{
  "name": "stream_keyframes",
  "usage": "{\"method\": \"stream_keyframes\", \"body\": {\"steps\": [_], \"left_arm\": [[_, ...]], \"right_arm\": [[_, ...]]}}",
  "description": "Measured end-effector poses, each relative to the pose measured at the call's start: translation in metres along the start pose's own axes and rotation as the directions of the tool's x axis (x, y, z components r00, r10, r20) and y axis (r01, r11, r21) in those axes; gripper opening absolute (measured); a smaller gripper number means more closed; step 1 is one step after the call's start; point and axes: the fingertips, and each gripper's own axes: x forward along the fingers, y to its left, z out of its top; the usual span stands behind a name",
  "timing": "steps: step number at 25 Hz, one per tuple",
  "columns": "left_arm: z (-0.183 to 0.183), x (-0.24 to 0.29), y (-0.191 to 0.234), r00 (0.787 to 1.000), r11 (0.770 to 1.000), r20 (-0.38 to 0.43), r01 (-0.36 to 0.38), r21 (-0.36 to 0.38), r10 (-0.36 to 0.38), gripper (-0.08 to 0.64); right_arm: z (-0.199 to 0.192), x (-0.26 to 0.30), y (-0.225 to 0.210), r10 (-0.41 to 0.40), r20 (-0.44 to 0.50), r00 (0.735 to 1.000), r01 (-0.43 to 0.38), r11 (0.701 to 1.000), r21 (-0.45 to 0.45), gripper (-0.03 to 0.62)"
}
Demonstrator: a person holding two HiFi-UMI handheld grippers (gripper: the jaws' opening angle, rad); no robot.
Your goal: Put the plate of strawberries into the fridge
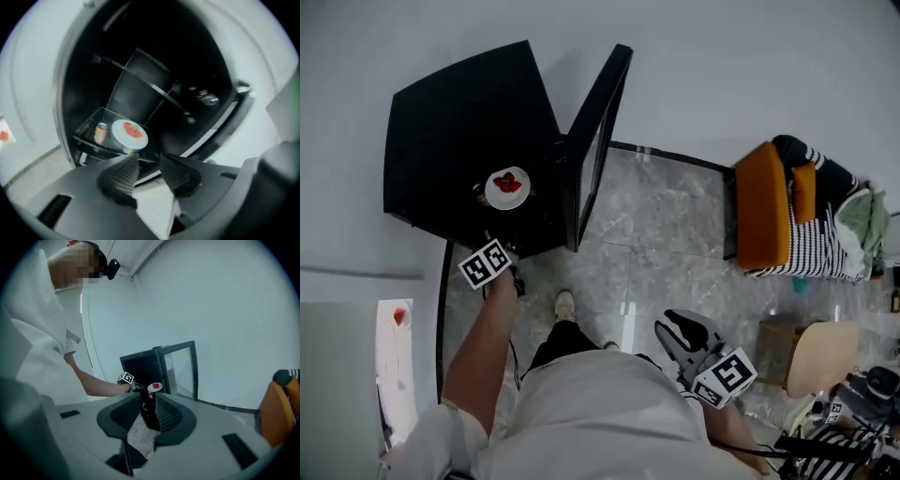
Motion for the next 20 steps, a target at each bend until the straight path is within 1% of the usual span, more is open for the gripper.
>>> {"method": "stream_keyframes", "body": {"steps": [1,2,4,5,8,10,12,14,15,17,20], "left_arm": [[-0.008,-0.013,-0.011,1.000,1.000,0.007,0.030,-0.009,-0.030,0.147],[-0.016,-0.028,-0.023,0.998,0.998,0.015,0.059,-0.015,-0.059,0.099],[-0.034,-0.059,-0.049,0.993,0.994,0.030,0.112,-0.016,-0.111,0.042],[-0.045,-0.075,-0.062,0.990,0.990,0.033,0.139,-0.016,-0.138,0.026],[-0.081,-0.130,-0.096,0.979,0.980,0.022,0.201,0.004,-0.201,0.014],[-0.107,-0.167,-0.117,0.973,0.972,-0.001,0.232,0.035,-0.232,0.012],[-0.132,-0.200,-0.144,0.961,0.959,-0.032,0.277,0.068,-0.275,0.014],[-0.157,-0.230,-0.166,0.946,0.939,-0.084,0.323,0.116,-0.315,0.012],[-0.171,-0.245,-0.176,0.935,0.925,-0.120,0.350,0.149,-0.334,0.012],[-0.198,-0.279,-0.194,0.909,0.888,-0.184,0.407,0.213,-0.373,0.012],[-0.224,-0.322,-0.220,0.872,0.834,-0.224,0.484,0.266,-0.435,0.012]], "right_arm": [[-0.004,-0.008,0.000,0.012,0.007,1.000,-0.012,1.000,-0.004,0.112],[-0.007,-0.017,-0.001,0.024,0.014,1.000,-0.024,1.000,-0.009,0.110],[-0.015,-0.035,-0.001,0.052,0.022,0.998,-0.051,0.998,-0.020,0.090],[-0.020,-0.045,0.000,0.067,0.023,0.997,-0.067,0.997,-0.025,0.074],[-0.035,-0.068,0.004,0.125,0.037,0.992,-0.123,0.992,-0.036,0.046],[-0.045,-0.079,0.011,0.162,0.041,0.986,-0.160,0.986,-0.044,0.035],[-0.055,-0.085,0.018,0.193,0.034,0.981,-0.191,0.980,-0.052,0.029],[-0.062,-0.087,0.027,0.220,0.028,0.975,-0.218,0.974,-0.054,0.026],[-0.065,-0.087,0.033,0.233,0.030,0.972,-0.231,0.971,-0.056,0.025],[-0.070,-0.088,0.050,0.260,0.041,0.965,-0.257,0.964,-0.072,0.025],[-0.075,-0.094,0.075,0.272,0.042,0.961,-0.264,0.955,-0.137,0.023]]}}
